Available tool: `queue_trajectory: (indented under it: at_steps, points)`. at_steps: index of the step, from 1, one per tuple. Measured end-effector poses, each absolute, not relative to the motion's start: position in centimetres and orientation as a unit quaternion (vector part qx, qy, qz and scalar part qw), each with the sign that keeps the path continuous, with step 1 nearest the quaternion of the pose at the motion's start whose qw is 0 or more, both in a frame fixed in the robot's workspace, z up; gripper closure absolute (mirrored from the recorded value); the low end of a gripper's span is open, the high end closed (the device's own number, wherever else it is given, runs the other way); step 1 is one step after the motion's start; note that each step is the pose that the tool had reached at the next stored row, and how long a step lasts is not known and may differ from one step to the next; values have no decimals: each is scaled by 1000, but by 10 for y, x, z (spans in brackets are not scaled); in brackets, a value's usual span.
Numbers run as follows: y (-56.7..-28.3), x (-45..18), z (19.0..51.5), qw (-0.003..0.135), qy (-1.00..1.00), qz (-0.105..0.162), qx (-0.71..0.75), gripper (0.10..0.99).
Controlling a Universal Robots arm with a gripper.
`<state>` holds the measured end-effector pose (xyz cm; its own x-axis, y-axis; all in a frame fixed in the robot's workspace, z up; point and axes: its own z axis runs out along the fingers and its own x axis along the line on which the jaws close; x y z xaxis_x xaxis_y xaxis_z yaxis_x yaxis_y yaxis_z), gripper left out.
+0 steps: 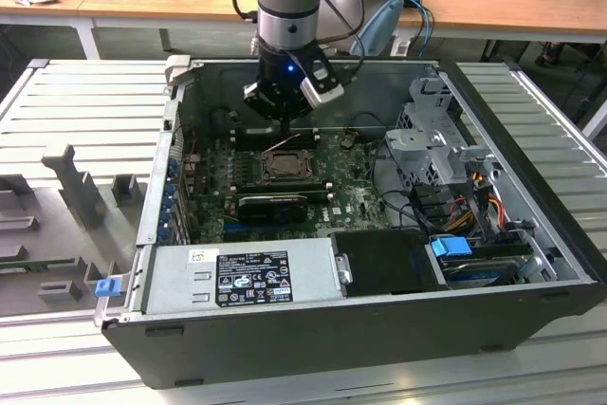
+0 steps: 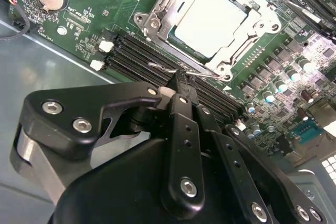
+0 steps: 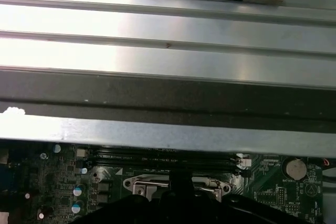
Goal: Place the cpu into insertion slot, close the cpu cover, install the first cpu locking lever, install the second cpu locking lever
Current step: 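Install the first cpu locking lever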
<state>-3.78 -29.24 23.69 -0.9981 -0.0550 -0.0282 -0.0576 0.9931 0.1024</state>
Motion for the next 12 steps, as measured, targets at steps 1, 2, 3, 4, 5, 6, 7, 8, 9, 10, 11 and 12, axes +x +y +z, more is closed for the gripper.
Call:
queue_trajectory:
  at_steps: [1, 2, 3, 4, 5, 6, 7, 8, 9, 10, 11, 12]
  points:
    - [-292, -38, 237, 13, 998, 52, -28, 980]
    - [-292, -37, 237, 13, 998, 52, -28, 980]
    - [-292, -36, 236, 13, 998, 52, -28, 980]
    - [-292, -35, 236, 13, 998, 52, -28, 980]
    - [-292, -34, 235, 13, 998, 52, -28, 980]
    - [-291, -34, 235, 13, 998, 52, -28, 980]
    - [-291, -34, 234, 13, 998, 52, -28, 980]
    - [-291, -34, 233, 13, 998, 53, -29, 980]
    - [-291, -34, 232, 13, 998, 53, -30, 980]
    - [-291, -34, 231, 13, 998, 54, -32, 980]
    - [-291, -34, 230, 12, 998, 54, -33, 980]
    - [-290, -33, 229, 13, 998, 55, -33, 980]
